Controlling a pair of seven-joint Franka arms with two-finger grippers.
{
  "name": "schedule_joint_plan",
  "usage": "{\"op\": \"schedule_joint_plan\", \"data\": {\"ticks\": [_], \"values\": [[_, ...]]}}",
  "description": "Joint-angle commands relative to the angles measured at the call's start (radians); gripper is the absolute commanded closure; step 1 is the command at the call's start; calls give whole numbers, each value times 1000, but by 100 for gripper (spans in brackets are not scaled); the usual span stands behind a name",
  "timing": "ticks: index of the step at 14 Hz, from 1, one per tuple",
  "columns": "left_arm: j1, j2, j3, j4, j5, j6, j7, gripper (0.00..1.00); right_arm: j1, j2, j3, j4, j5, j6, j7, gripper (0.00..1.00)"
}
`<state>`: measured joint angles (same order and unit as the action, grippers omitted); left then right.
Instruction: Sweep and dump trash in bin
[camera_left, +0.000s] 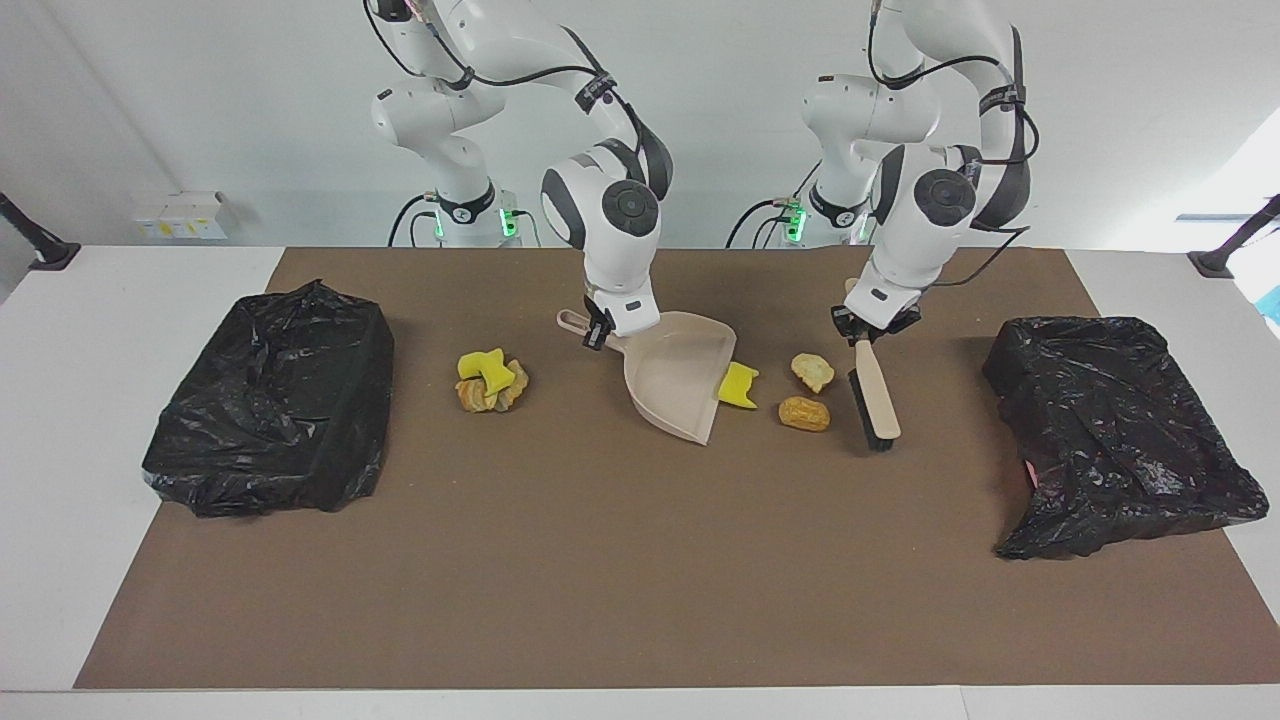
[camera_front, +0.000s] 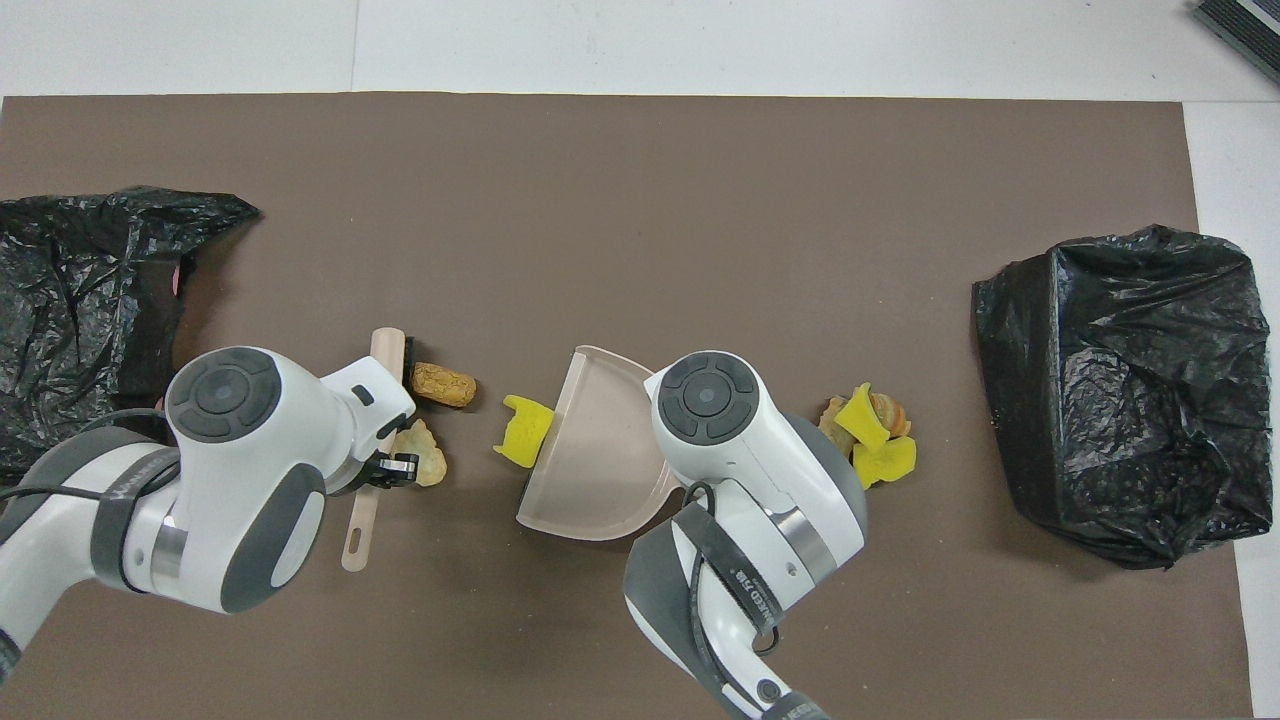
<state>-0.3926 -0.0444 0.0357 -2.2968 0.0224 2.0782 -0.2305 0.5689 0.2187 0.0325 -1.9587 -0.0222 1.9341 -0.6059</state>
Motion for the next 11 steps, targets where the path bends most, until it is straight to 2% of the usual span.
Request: {"op": "schedule_joint_plan", "data": {"ticks": [1,5,7,8,11], "values": [[-99,14,9,-10,-15,43,-4,100,-1,4,3,1,-7,17,25,100],[-257,9,9,-10,-232,94,-7,100,0,4,3,1,-7,11,25,100],[-305,9,9,0,-272,109,-18,100,0,4,3,1,-7,9,25,100],[-311,12,9,10,-309,109,-21,100,0,4,3,1,-7,9,25,100],[-293,6,18,31,-320,94,-55,100,-1,4,3,1,-7,9,25,100]]}}
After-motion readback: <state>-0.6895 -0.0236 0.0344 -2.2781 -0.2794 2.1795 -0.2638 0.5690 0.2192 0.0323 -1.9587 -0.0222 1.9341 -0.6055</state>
